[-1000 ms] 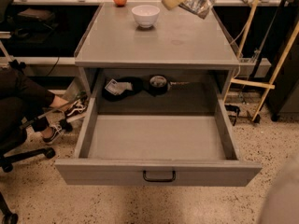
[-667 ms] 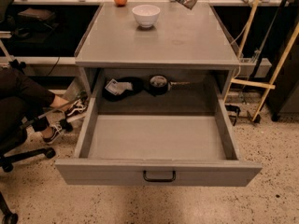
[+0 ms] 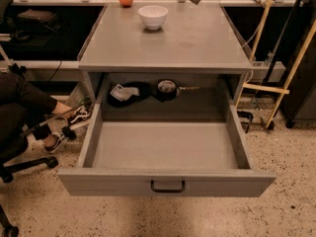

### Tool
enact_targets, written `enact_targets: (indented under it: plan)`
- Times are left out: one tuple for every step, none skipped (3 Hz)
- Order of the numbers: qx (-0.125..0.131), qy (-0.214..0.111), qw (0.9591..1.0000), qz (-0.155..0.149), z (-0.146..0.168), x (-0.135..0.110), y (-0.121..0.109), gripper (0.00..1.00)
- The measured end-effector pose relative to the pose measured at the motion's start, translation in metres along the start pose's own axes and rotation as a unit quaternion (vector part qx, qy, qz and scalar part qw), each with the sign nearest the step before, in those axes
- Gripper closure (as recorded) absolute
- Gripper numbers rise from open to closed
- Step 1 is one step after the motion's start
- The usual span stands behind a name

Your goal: Place redbull can into top drawer

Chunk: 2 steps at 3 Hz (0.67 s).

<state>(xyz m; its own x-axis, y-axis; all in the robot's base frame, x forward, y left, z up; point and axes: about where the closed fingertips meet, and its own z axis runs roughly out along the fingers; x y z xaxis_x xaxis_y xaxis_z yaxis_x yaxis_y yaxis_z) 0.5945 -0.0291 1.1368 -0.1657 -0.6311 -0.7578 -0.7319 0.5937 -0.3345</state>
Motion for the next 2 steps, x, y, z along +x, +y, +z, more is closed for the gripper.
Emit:
enact_targets:
  plan:
    - [0.003, 0.028, 0.9996, 0.004, 0.021, 0.031, 0.008, 1.0]
    - [0.041, 0.044, 0.9981, 0.014, 0.039, 0.069, 0.021, 1.0]
